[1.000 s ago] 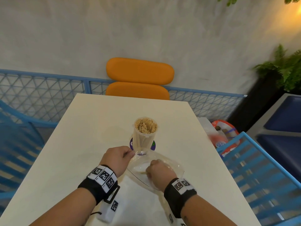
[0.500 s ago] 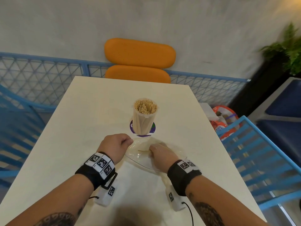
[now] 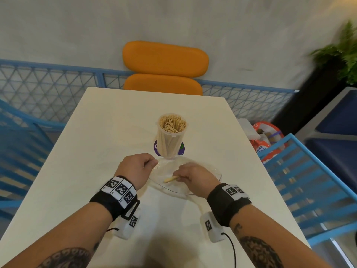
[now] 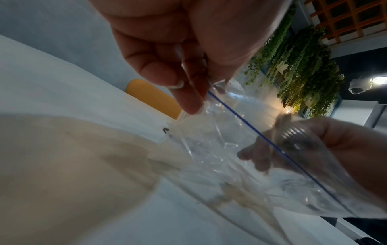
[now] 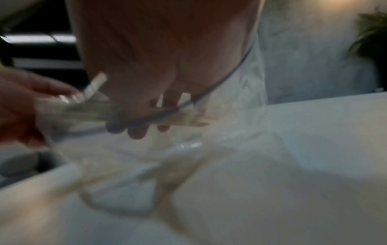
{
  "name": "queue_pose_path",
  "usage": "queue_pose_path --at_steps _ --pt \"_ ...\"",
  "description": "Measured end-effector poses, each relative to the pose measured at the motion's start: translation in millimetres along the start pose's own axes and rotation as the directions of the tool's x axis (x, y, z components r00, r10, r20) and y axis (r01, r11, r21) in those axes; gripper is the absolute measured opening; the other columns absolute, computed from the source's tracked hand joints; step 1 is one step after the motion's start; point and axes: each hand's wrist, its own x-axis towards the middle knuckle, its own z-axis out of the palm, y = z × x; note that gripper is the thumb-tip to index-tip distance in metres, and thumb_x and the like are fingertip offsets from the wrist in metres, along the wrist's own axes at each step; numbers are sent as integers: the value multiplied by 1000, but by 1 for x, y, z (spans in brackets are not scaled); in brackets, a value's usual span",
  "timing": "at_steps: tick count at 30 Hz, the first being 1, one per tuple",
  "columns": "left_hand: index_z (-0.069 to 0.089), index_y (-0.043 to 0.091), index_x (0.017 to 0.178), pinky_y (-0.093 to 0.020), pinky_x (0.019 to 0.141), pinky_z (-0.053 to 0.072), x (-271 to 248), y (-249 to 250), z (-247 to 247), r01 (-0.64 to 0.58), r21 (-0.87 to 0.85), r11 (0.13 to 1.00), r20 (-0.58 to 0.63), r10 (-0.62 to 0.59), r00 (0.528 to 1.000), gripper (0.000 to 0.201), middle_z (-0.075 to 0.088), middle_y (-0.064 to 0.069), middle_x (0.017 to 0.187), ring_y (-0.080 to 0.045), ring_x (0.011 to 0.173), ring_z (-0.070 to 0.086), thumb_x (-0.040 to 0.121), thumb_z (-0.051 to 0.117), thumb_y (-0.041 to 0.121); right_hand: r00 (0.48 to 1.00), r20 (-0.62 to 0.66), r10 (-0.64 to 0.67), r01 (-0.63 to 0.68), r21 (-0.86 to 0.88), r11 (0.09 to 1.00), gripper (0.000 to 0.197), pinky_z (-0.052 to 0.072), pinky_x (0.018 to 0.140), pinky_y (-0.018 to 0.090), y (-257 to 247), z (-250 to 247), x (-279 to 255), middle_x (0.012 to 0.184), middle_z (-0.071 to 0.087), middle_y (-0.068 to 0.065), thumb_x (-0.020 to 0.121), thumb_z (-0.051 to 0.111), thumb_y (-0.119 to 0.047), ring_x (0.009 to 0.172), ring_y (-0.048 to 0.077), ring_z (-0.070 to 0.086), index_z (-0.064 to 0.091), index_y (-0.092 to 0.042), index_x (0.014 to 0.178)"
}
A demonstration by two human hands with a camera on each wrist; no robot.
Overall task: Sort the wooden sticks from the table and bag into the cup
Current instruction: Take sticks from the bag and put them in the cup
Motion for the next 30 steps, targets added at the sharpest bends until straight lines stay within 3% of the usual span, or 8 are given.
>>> queue_pose_path --at_steps 2,4,6,9,12,23,28,30 --pt "70 27 87 -35 78 54 3 0 -2 9 -2 1000 2 -9 1000 23 67 8 72 -15 76 64 98 55 41 995 -94 34 -14 204 979 19 42 91 17 -9 -13 -3 102 72 -6 96 64 -17 98 4 60 76 -19 110" --pt "70 27 88 -35 79 54 6 1 -4 14 -14 1000 10 -14 1000 23 68 8 72 -16 77 65 98 55 41 971 -186 148 -23 545 838 18 47 88 14 -24 -34 -5 96 74 -11 96 64 -10 93 -3 65 76 -20 103" --pt "70 27 87 -35 79 54 9 1 -6 20 -26 999 17 -19 1000 23 68 7 72 -17 77 65 98 55 40 932 -276 235 69 773 631 17 57 86 30 -38 -59 -3 90 76 0 97 59 -4 94 11 71 72 -13 101" --pt "69 27 84 -34 78 55 12 2 -7 32 -27 999 25 -32 999 25 68 6 70 -16 75 65 98 55 41 893 -330 308 213 910 356 13 55 91 51 -55 -98 7 89 73 5 99 54 -9 98 28 69 67 -11 103" --pt "70 28 88 -33 78 54 14 3 -8 26 -14 1000 30 -26 999 24 68 7 71 -15 75 65 98 54 42 872 -351 340 284 930 233 14 51 96 55 -64 -124 23 95 71 3 100 54 -15 104 27 67 66 -14 108" --pt "69 27 85 -29 73 52 15 1 -6 9 -7 1000 29 -9 1000 24 68 8 72 -10 74 63 97 54 42 754 -354 553 196 925 326 14 52 102 44 -80 -107 92 103 73 0 101 57 -17 101 17 69 69 -24 105" --pt "67 30 83 -25 68 48 18 -5 -7 2 2 1000 20 -2 1000 24 66 8 72 -8 73 61 98 54 43 699 -370 612 83 892 444 13 56 94 37 -72 -91 108 99 74 -3 98 62 -21 96 16 70 69 -31 97" --pt "64 34 80 -25 67 46 18 -6 -8 16 -20 1000 28 -16 999 23 65 8 72 -8 73 60 98 54 44 675 -413 611 -10 824 567 15 58 90 42 -68 -85 111 90 73 -3 98 62 -26 92 24 69 68 -33 86"
